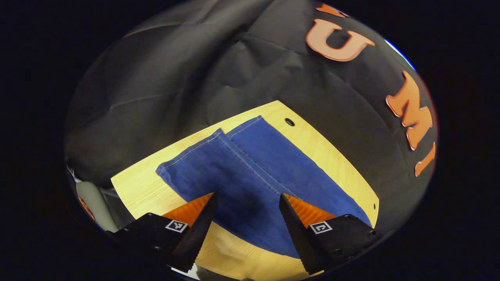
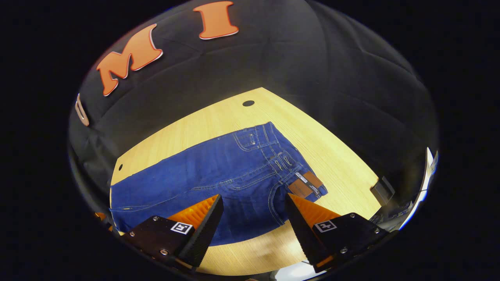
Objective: Grasp the waist and the cuffs of the jeans and fold them to make the two legs overlap; first hold the waist and fold one-third of the jeans toward the cuffs, then hold the cuffs and fold the remaining one-third in the same direction to finish folding.
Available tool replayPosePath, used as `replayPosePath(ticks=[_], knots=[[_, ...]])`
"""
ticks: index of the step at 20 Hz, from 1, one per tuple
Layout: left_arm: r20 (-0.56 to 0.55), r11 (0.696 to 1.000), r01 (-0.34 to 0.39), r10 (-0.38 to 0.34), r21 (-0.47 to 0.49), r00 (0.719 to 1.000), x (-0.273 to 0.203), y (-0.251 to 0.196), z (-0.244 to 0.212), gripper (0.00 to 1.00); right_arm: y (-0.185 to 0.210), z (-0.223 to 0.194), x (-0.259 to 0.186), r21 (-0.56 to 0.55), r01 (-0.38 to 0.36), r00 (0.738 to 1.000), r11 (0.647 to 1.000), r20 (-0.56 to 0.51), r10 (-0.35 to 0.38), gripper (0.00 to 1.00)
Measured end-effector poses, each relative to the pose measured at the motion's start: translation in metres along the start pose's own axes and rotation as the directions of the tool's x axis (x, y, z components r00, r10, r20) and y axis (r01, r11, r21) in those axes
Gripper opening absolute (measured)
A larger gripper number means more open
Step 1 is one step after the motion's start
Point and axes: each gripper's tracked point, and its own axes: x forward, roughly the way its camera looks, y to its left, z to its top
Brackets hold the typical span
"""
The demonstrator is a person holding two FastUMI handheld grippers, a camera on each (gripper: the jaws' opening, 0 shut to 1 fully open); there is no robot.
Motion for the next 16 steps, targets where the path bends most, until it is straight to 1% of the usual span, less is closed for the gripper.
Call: replayPosePath(ticks=[4,7,11,12,13,14,15,16], knots=[[-0.062,0.991,-0.003,-0.006,-0.135,0.998,0.004,0.018,-0.006,0.98,-0.012,-0.009,0.01,0.107,-0.004,0.998,0.994,-0.061,0.011,0.98],[-0.096,0.978,-0.043,0.024,-0.202,0.995,0.008,0.035,-0.007,0.98,-0.021,-0.021,0.017,0.178,0.011,0.994,0.984,-0.112,0.009,0.98],[-0.147,0.951,-0.084,0.042,-0.296,0.988,0.01,0.063,-0.011,0.98,-0.031,-0.035,0.022,0.265,0.029,0.986,0.964,-0.168,0.017,0.98],[-0.152,0.943,-0.092,0.045,-0.318,0.987,0.01,0.07,-0.012,0.95,-0.034,-0.038,0.023,0.282,0.03,0.984,0.959,-0.174,0.021,0.98],[-0.157,0.936,-0.089,0.037,-0.341,0.987,0.012,0.075,-0.011,0.98,-0.037,-0.04,0.025,0.295,0.035,0.983,0.955,-0.185,0.021,0.98],[-0.157,0.927,-0.087,0.03,-0.365,0.987,0.014,0.077,-0.014,0.95,-0.04,-0.044,0.028,0.304,0.037,0.981,0.952,-0.192,0.023,0.98],[-0.165,0.919,-0.082,0.018,-0.386,0.986,0.015,0.081,-0.015,0.98,-0.043,-0.047,0.029,0.314,0.047,0.979,0.948,-0.203,0.018,0.98],[-0.172,0.91,-0.077,0.007,-0.407,0.985,0.014,0.084,-0.015,0.98,-0.044,-0.05,0.03,0.33,0.044,0.978,0.943,-0.207,0.027,0.98]])
